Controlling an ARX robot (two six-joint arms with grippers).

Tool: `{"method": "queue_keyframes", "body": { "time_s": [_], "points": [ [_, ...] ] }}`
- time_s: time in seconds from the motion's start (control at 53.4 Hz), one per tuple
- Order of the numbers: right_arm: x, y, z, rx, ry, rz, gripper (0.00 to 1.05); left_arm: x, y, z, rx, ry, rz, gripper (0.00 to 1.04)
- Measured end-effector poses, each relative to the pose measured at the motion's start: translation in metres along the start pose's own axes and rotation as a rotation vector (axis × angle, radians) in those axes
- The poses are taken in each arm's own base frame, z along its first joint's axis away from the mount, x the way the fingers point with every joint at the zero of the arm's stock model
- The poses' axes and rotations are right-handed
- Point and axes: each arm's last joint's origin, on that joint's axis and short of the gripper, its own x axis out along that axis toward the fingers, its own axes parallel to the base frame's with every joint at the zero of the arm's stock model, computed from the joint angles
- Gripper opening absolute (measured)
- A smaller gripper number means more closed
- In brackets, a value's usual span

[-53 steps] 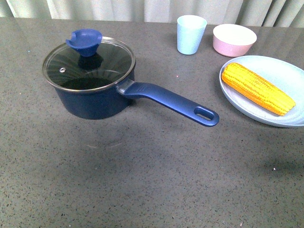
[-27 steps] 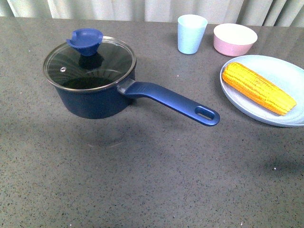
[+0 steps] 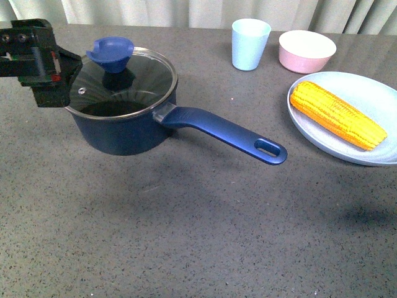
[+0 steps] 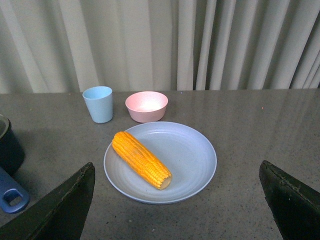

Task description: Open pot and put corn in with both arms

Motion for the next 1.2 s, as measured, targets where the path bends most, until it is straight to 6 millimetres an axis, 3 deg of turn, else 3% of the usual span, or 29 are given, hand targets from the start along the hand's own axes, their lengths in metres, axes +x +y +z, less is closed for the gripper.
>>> {"method": "queue_keyframes", "body": {
  "time_s": [0.543,1.198],
  "points": [
    [0.0,0.0,0.0,0.0,0.0,0.0,0.96,0.043,-0.023,0.0,0.095,-0.026,-0.049,0.96],
    [0.0,0.0,0.0,0.0,0.0,0.0,0.96,0.088,-0.03,-0.001,0.107,-0.004,-0.019,0.96]
  ]
}}
